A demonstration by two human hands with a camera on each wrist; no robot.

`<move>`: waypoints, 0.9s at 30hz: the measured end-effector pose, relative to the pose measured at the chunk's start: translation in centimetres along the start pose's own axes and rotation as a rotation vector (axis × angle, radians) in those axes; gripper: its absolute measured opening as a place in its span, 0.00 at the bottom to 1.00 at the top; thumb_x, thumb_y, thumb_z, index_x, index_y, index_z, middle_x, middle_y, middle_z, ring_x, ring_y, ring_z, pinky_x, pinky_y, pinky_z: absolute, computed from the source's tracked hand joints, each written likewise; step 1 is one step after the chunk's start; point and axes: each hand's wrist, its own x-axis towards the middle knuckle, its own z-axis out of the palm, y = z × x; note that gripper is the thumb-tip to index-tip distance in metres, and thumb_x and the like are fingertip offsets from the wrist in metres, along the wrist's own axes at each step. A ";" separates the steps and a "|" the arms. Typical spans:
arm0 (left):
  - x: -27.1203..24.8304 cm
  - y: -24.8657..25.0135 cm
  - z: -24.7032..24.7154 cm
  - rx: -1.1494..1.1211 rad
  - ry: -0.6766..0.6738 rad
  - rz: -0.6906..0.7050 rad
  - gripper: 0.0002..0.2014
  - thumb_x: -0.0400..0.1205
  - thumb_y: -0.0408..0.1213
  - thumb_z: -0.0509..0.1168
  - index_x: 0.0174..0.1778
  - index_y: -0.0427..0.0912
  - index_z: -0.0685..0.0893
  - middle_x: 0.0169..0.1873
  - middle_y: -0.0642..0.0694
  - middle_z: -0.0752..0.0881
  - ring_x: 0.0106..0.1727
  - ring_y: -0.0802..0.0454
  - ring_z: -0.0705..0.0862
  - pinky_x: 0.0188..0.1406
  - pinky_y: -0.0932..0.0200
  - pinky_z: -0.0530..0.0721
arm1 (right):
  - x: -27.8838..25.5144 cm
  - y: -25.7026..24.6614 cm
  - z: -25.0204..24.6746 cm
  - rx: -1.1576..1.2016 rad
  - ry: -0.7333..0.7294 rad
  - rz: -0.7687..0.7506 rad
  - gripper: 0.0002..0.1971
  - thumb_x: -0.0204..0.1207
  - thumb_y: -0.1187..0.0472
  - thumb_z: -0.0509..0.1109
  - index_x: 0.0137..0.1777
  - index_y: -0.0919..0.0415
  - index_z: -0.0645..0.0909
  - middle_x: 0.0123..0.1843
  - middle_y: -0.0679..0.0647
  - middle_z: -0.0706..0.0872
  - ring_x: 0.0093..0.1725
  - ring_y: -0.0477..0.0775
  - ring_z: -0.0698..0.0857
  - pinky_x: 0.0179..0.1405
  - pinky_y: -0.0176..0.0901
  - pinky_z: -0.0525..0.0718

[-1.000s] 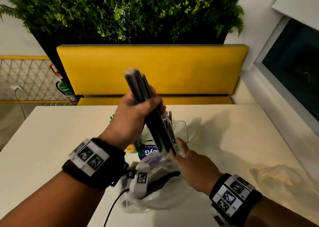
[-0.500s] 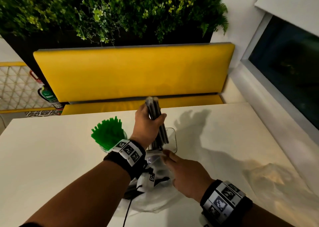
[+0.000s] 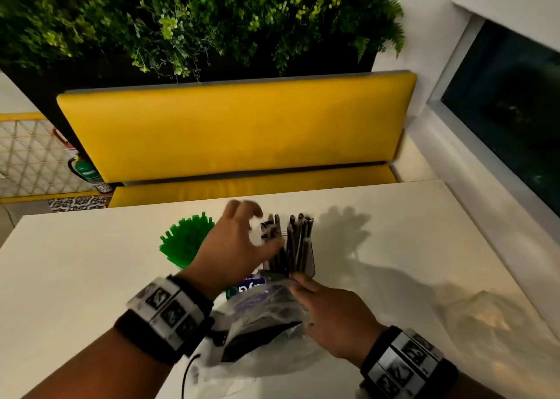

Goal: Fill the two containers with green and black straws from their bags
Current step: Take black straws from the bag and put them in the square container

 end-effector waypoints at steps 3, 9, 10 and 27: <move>-2.2 -0.5 1.5 0.374 -0.300 -0.013 0.18 0.79 0.63 0.66 0.56 0.55 0.76 0.44 0.55 0.84 0.40 0.55 0.85 0.35 0.59 0.81 | 0.0 0.0 -0.1 -0.009 -0.014 0.018 0.36 0.81 0.59 0.63 0.86 0.44 0.51 0.88 0.38 0.43 0.73 0.55 0.78 0.67 0.47 0.79; -1.4 -0.2 0.9 0.314 -0.244 0.012 0.08 0.88 0.45 0.58 0.53 0.48 0.80 0.40 0.48 0.88 0.37 0.51 0.85 0.35 0.56 0.83 | -0.1 -0.2 -0.5 -0.040 -0.050 0.050 0.37 0.82 0.58 0.64 0.86 0.42 0.50 0.87 0.33 0.41 0.67 0.55 0.82 0.62 0.44 0.79; -0.8 0.2 0.4 0.343 -0.215 0.025 0.08 0.87 0.43 0.57 0.54 0.46 0.80 0.41 0.46 0.88 0.38 0.49 0.85 0.35 0.56 0.81 | -0.2 -0.3 -0.5 -0.045 -0.048 0.049 0.37 0.82 0.58 0.64 0.86 0.41 0.50 0.86 0.32 0.39 0.63 0.54 0.83 0.58 0.44 0.80; -11.2 1.3 1.3 0.191 -0.166 0.433 0.07 0.84 0.48 0.61 0.43 0.51 0.80 0.36 0.51 0.85 0.35 0.50 0.82 0.32 0.56 0.79 | -1.3 -1.8 -1.5 0.075 0.171 -0.007 0.22 0.79 0.46 0.66 0.74 0.42 0.76 0.79 0.34 0.68 0.67 0.45 0.80 0.62 0.39 0.77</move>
